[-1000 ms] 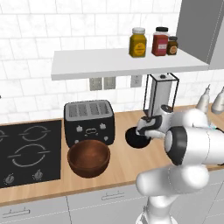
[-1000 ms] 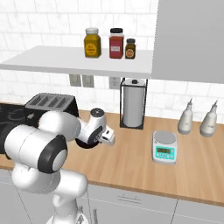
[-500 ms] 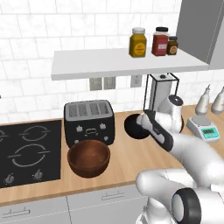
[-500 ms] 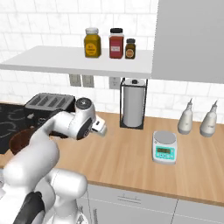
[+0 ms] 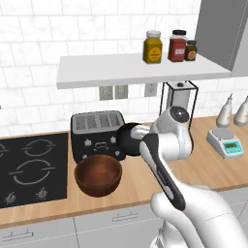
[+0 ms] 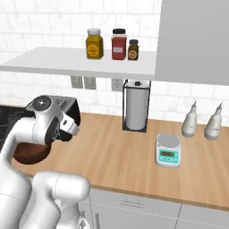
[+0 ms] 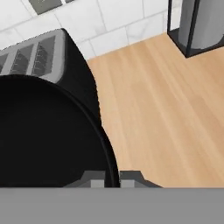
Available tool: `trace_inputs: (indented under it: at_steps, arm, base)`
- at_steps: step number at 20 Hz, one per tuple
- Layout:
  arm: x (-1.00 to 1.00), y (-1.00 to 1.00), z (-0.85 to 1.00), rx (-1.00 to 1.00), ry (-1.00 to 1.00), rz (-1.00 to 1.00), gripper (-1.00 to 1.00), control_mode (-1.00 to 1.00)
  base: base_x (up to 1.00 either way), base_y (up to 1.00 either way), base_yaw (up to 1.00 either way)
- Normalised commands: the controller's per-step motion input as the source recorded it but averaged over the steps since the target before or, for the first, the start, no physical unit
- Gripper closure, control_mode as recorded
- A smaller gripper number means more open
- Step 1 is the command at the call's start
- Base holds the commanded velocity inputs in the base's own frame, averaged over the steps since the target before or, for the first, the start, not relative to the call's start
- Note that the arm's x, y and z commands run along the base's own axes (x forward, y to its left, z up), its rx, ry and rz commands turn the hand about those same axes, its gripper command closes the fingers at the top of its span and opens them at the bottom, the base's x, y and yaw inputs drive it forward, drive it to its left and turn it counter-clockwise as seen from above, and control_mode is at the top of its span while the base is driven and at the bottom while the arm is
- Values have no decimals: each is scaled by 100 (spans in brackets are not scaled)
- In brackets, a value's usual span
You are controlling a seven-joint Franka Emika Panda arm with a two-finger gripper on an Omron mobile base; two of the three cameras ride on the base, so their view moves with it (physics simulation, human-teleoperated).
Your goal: Pick up the bowls on the counter and stack them on top of one another in the open cabinet. Place the smaller bowl on top of the larger bowl.
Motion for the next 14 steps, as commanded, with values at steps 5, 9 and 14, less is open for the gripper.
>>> trace_inputs:
  at_steps: [5, 9, 14]
  arm:
    - [-27, 100, 35, 0, 6, 0, 100, -100]
    - [0, 93, -5, 0, 15, 0, 100, -100]
    - [2, 16, -19, -2, 2, 2, 100, -100]
  base:
    - [0, 0, 0]
    - [0, 0, 0]
    - [0, 0, 0]
